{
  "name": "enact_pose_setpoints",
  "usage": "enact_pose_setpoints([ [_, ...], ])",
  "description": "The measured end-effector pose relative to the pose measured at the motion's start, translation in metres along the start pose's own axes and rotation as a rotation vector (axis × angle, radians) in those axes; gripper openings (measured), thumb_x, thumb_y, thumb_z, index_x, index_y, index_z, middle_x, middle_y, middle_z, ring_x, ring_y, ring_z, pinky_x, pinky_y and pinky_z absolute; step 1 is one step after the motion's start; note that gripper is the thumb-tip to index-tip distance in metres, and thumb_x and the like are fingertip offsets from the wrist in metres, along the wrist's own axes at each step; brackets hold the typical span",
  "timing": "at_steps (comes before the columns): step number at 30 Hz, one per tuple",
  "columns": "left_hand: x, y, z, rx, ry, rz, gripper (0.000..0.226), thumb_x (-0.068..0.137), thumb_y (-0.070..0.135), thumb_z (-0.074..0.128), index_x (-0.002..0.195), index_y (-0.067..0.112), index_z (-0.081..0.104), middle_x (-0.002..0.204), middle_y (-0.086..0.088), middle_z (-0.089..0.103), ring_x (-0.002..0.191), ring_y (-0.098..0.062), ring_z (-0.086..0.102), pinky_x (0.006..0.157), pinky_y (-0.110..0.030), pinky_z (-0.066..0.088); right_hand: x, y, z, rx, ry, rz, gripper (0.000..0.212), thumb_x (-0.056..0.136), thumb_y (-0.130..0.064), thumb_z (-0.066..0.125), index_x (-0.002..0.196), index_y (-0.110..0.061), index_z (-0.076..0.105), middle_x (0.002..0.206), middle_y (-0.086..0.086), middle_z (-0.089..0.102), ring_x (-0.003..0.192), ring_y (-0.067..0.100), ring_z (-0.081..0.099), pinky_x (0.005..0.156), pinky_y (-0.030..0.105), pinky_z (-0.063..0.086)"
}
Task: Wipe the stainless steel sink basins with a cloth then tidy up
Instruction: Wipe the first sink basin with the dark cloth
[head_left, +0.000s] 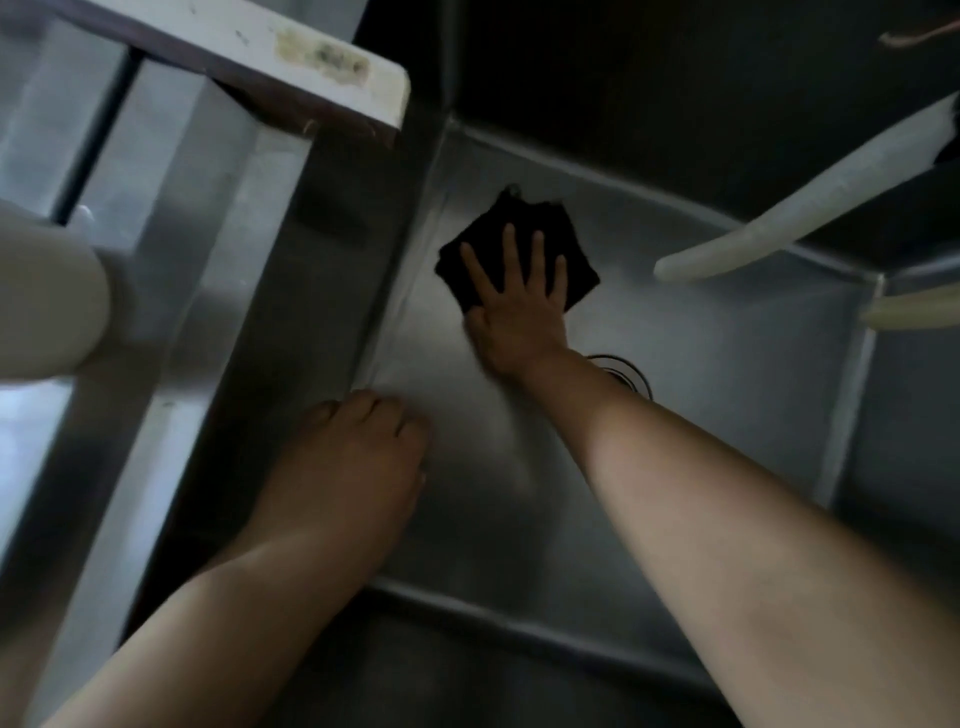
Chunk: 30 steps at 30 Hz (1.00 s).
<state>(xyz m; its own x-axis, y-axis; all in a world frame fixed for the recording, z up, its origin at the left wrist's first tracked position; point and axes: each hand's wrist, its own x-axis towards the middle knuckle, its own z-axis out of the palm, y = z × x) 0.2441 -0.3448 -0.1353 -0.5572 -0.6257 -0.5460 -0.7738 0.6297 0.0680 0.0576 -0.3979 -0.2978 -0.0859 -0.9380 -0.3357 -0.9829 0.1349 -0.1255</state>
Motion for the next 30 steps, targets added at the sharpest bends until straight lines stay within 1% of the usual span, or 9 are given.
enact_pose_setpoints([
  [4,-0.001,0.002,0.002,0.01,0.063,0.012,0.031,0.053,0.023,0.085,0.078,0.011,0.072,0.077,-0.01,0.069,0.07,-0.031,0.065,0.061,-0.037,0.054,-0.022,-0.029,0.011,-0.019,-0.012,-0.148,0.066,0.093,-0.044,0.037,0.149,-0.038,0.003,0.159,0.011,-0.008,0.142,0.04,-0.015,0.109,0.055,-0.015],
  [8,0.0,0.01,0.009,-0.045,0.042,-0.005,0.035,0.089,0.038,0.052,0.121,0.023,0.055,0.129,-0.001,0.054,0.117,-0.021,0.048,0.095,-0.034,0.04,-0.05,-0.033,0.02,-0.048,-0.054,-0.272,0.064,0.094,-0.046,0.035,0.149,-0.039,0.003,0.159,0.008,-0.007,0.143,0.037,-0.015,0.11,0.054,-0.016],
  [10,-0.001,0.016,0.008,-0.061,0.025,-0.023,0.037,0.091,0.04,0.049,0.124,0.025,0.052,0.132,0.001,0.051,0.119,-0.019,0.046,0.097,-0.033,0.039,-0.056,-0.018,0.018,-0.052,-0.06,-0.27,0.062,0.095,-0.047,0.033,0.149,-0.041,0.002,0.16,0.004,-0.008,0.143,0.035,-0.016,0.109,0.052,-0.018],
  [13,0.001,0.024,0.001,0.02,-0.026,0.075,0.033,0.059,0.028,0.084,0.085,0.013,0.073,0.089,-0.009,0.071,0.079,-0.029,0.067,0.064,-0.035,0.056,-0.059,0.02,0.012,-0.035,-0.044,-0.146,0.063,0.095,-0.046,0.034,0.149,-0.04,0.002,0.159,0.004,-0.009,0.143,0.035,-0.017,0.11,0.052,-0.016],
  [15,0.003,0.03,0.004,0.065,-0.005,0.105,0.034,0.048,0.025,0.089,0.074,0.011,0.073,0.076,-0.01,0.07,0.068,-0.03,0.067,0.054,-0.035,0.057,-0.065,0.052,0.01,-0.014,-0.037,-0.038,0.064,0.095,-0.045,0.033,0.149,-0.041,-0.001,0.159,0.005,-0.011,0.143,0.035,-0.017,0.11,0.053,-0.014],
  [21,0.01,0.058,0.014,0.047,-0.011,0.137,0.033,0.081,0.033,0.065,0.11,0.017,0.066,0.114,-0.005,0.064,0.105,-0.027,0.059,0.086,-0.036,0.05,-0.114,0.145,0.013,0.034,-0.027,0.26,0.067,0.093,-0.046,0.034,0.148,-0.041,-0.003,0.159,0.005,-0.009,0.143,0.034,-0.015,0.112,0.051,-0.012],
  [26,0.01,0.073,0.01,0.099,0.005,0.219,0.036,0.049,0.032,0.089,0.078,0.017,0.074,0.077,-0.002,0.071,0.069,-0.022,0.068,0.055,-0.03,0.056,-0.17,0.203,0.022,0.051,-0.055,0.476,0.066,0.096,-0.044,0.031,0.148,-0.038,-0.009,0.159,0.004,-0.014,0.143,0.031,-0.017,0.113,0.05,-0.011],
  [28,0.01,0.075,0.01,0.115,-0.02,0.224,0.033,0.055,0.027,0.087,0.083,0.015,0.073,0.083,-0.005,0.071,0.076,-0.025,0.068,0.06,-0.033,0.057,-0.196,0.214,0.025,0.025,-0.064,0.54,0.066,0.096,-0.043,0.032,0.149,-0.034,-0.006,0.159,0.005,-0.013,0.144,0.031,-0.016,0.113,0.047,-0.011],
  [30,0.009,0.075,0.017,0.069,-0.033,0.233,0.031,0.076,0.027,0.072,0.103,0.012,0.069,0.105,-0.009,0.068,0.098,-0.03,0.063,0.08,-0.039,0.053,-0.22,0.212,0.031,0.014,-0.066,0.573,0.066,0.097,-0.041,0.032,0.15,-0.029,-0.003,0.159,0.008,-0.012,0.144,0.031,-0.015,0.114,0.043,-0.011],
])
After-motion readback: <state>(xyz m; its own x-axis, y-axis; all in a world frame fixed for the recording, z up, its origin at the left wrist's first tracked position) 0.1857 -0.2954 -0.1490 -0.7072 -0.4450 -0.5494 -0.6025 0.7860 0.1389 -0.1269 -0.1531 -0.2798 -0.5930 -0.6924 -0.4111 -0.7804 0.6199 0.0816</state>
